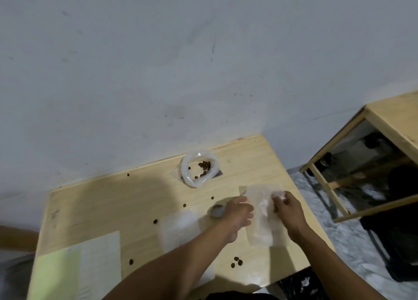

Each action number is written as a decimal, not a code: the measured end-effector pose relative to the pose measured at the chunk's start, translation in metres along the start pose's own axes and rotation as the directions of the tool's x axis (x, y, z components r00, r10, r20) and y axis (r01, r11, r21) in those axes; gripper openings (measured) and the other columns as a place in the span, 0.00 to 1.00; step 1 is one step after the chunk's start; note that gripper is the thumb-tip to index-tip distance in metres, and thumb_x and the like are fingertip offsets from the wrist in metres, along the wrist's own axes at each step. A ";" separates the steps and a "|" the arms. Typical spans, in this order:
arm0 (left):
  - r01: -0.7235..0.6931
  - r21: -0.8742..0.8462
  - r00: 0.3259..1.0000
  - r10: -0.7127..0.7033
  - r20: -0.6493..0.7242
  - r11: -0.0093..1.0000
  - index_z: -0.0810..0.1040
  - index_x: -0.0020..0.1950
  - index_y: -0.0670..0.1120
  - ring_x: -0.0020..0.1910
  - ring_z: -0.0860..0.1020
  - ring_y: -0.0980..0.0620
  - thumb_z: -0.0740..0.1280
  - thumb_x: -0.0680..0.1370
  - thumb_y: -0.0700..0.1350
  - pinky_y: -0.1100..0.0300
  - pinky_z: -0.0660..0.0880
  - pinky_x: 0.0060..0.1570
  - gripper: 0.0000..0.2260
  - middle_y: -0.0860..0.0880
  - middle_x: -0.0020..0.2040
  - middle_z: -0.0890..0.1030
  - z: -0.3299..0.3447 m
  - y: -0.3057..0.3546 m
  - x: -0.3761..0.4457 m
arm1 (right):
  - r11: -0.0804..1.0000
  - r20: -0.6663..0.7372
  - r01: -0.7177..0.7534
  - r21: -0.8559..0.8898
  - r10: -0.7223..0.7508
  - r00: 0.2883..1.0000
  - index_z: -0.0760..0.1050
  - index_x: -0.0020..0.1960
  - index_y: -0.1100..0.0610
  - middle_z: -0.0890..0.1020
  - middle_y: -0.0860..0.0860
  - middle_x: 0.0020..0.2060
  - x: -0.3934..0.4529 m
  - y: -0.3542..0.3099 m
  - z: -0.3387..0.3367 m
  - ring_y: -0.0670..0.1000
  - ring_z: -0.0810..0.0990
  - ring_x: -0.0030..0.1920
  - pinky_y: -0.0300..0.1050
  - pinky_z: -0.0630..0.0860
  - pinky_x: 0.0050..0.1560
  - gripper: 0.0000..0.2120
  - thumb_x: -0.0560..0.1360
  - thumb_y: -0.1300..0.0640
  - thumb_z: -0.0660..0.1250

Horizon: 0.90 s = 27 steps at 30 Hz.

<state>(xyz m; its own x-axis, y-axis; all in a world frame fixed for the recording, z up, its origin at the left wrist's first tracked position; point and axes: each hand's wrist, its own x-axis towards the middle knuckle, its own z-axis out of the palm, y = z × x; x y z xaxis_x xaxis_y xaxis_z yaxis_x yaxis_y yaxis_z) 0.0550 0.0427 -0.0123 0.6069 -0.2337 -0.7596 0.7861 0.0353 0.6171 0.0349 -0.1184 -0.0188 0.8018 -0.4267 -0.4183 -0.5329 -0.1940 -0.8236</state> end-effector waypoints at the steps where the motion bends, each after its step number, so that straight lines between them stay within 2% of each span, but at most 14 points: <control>1: -0.049 0.007 0.998 0.049 -0.036 0.999 0.73 0.64 0.47 0.48 0.78 0.50 0.65 0.78 0.40 0.57 0.77 0.47 0.15 0.47 0.53 0.78 -0.004 0.004 -0.001 | 0.998 0.016 0.020 0.051 -0.021 1.000 0.76 0.48 0.57 0.80 0.60 0.41 -0.001 -0.011 0.003 0.54 0.76 0.38 0.49 0.73 0.41 0.05 0.80 0.57 0.64; 5: -0.228 -0.086 0.966 0.215 -0.143 0.970 0.78 0.56 0.49 0.49 0.78 0.50 0.67 0.78 0.42 0.58 0.78 0.46 0.07 0.47 0.54 0.78 -0.026 0.039 -0.018 | 0.971 0.133 0.158 0.180 -0.184 0.974 0.80 0.52 0.55 0.82 0.55 0.40 -0.011 -0.063 0.019 0.53 0.79 0.40 0.49 0.74 0.43 0.05 0.80 0.57 0.65; 7: -0.293 -0.219 0.949 0.254 -0.189 0.931 0.79 0.55 0.47 0.52 0.78 0.50 0.68 0.79 0.45 0.54 0.79 0.55 0.06 0.46 0.53 0.78 -0.038 0.063 -0.032 | 0.949 0.206 0.246 0.198 -0.286 0.936 0.82 0.53 0.51 0.84 0.53 0.44 -0.019 -0.089 0.029 0.51 0.82 0.44 0.48 0.76 0.46 0.07 0.80 0.57 0.65; 11: -0.373 -0.427 0.928 0.337 -0.159 0.824 0.77 0.62 0.40 0.61 0.79 0.42 0.69 0.79 0.49 0.49 0.78 0.60 0.16 0.41 0.62 0.78 -0.069 0.100 -0.062 | 0.878 0.393 0.452 0.158 -0.476 0.787 0.81 0.61 0.49 0.83 0.41 0.55 -0.033 -0.123 0.053 0.42 0.80 0.58 0.41 0.76 0.57 0.13 0.80 0.61 0.65; 14: -0.405 -0.454 0.912 0.383 -0.144 0.794 0.76 0.63 0.40 0.56 0.82 0.43 0.67 0.80 0.45 0.51 0.80 0.54 0.14 0.42 0.58 0.82 -0.089 0.112 -0.084 | 0.797 0.488 0.596 0.099 -0.561 0.669 0.77 0.66 0.45 0.79 0.37 0.61 -0.042 -0.138 0.068 0.41 0.76 0.63 0.40 0.74 0.58 0.18 0.77 0.55 0.70; 17: -0.449 -0.425 0.893 0.415 -0.177 0.786 0.77 0.60 0.42 0.55 0.82 0.43 0.68 0.79 0.44 0.50 0.79 0.52 0.11 0.41 0.56 0.83 -0.106 0.114 -0.095 | 0.776 0.555 0.621 0.106 -0.565 0.611 0.76 0.65 0.43 0.77 0.36 0.63 -0.050 -0.151 0.079 0.40 0.74 0.65 0.40 0.72 0.60 0.20 0.74 0.49 0.72; 19: -0.476 -0.387 0.879 0.431 -0.204 0.790 0.78 0.58 0.42 0.57 0.82 0.42 0.68 0.79 0.43 0.50 0.79 0.51 0.09 0.40 0.57 0.82 -0.113 0.112 -0.098 | 0.784 0.576 0.607 0.131 -0.559 0.597 0.77 0.63 0.42 0.78 0.35 0.62 -0.054 -0.156 0.086 0.41 0.76 0.62 0.40 0.73 0.59 0.17 0.75 0.46 0.69; 22: -0.511 -0.327 0.859 0.456 -0.234 0.795 0.79 0.54 0.42 0.57 0.82 0.40 0.67 0.80 0.42 0.49 0.79 0.53 0.05 0.36 0.58 0.81 -0.118 0.106 -0.101 | 0.817 0.548 0.550 0.174 -0.544 0.635 0.79 0.59 0.44 0.82 0.40 0.56 -0.060 -0.159 0.098 0.46 0.79 0.57 0.41 0.76 0.56 0.12 0.76 0.45 0.67; 25: -0.538 -0.281 0.841 0.482 -0.246 0.795 0.78 0.53 0.41 0.55 0.82 0.38 0.67 0.80 0.41 0.46 0.79 0.57 0.05 0.30 0.56 0.79 -0.118 0.101 -0.100 | 0.833 0.531 0.524 0.175 -0.528 0.662 0.79 0.56 0.47 0.84 0.45 0.50 -0.062 -0.158 0.107 0.47 0.81 0.54 0.49 0.78 0.54 0.09 0.76 0.48 0.71; 27: -0.544 -0.250 0.835 0.486 -0.258 0.801 0.78 0.52 0.41 0.56 0.81 0.37 0.66 0.80 0.40 0.45 0.78 0.59 0.04 0.29 0.54 0.79 -0.117 0.100 -0.098 | 0.846 0.528 0.504 0.173 -0.512 0.678 0.79 0.55 0.49 0.84 0.45 0.48 -0.063 -0.159 0.109 0.45 0.82 0.53 0.48 0.78 0.54 0.08 0.76 0.50 0.71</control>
<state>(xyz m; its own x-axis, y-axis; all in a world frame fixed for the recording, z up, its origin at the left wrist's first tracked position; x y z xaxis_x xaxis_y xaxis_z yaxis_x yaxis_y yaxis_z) 0.0874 0.1827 0.1000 0.9193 0.0724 -0.3869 0.3289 0.3986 0.8561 0.0984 0.0358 0.0966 0.9589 0.2764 -0.0642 0.0002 -0.2270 -0.9739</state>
